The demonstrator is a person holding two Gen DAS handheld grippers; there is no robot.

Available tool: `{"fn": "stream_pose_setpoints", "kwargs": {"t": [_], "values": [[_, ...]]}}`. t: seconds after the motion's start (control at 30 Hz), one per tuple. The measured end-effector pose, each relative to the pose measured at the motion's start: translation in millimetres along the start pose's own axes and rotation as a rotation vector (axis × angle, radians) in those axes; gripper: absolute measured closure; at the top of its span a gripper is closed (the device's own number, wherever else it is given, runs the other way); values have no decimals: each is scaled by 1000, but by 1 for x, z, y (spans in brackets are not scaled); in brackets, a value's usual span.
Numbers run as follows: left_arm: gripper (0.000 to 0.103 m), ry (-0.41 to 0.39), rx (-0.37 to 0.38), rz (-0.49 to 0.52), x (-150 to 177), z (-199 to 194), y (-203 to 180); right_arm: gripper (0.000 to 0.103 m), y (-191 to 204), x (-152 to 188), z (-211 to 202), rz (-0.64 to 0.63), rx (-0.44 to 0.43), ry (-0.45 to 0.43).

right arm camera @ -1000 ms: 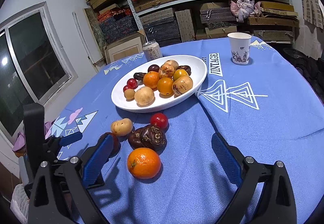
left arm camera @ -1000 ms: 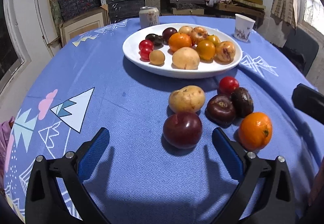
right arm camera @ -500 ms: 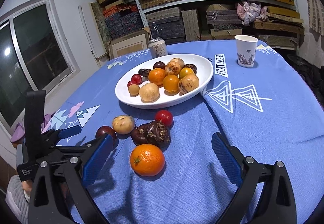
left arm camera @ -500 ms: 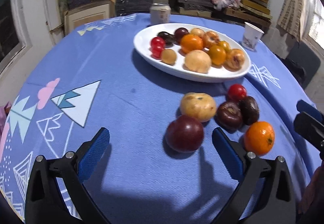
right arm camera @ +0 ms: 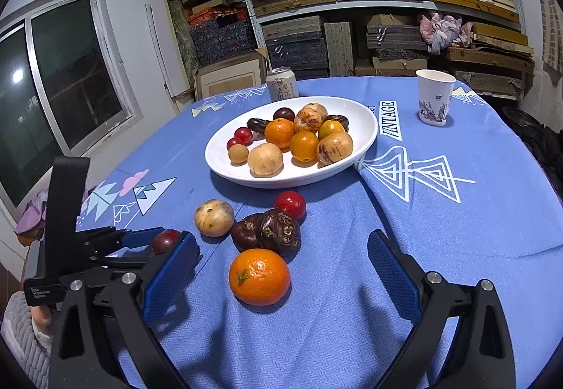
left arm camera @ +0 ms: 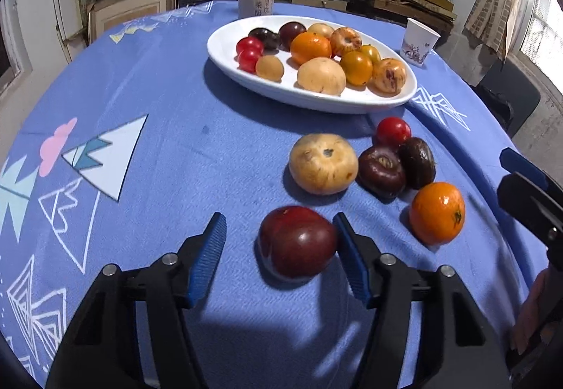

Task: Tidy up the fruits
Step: 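Grasp a dark red plum with the left tool while the right tool grasps the orange mandarin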

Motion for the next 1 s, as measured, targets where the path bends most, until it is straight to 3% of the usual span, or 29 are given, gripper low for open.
{"fn": "stream_pose_setpoints", "kwargs": {"t": [0.17, 0.3, 0.47, 0.57, 0.73, 1.0], "values": [[44, -31, 10, -44, -2, -9, 9, 4, 5, 3, 2, -25, -6, 16], [64, -27, 39, -25, 1, -13, 2, 6, 10, 7, 4, -53, -9, 30], [65, -28, 52, -50, 3, -18, 7, 22, 23, 17, 12, -130, -17, 78], [65, -67, 13, -78, 0, -27, 18, 32, 31, 24, 18, -172, -21, 112], [65, -140, -17, -138, -8, -44, 35, 39, 31, 32, 28, -168, -23, 160], [64, -131, -12, -109, -7, -42, 28, 48, 26, 36, 38, -126, -26, 202]]}}
Point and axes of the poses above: each gripper's, at about its wrist camera, not at the fingertips, and z roughly the way its jaws point, y to its left, x to its underside, the point moved 7 cm from there along z, roughly the way its jaws point, and after that the axes turned 4 degrees about -y, right-handed, at the moved point
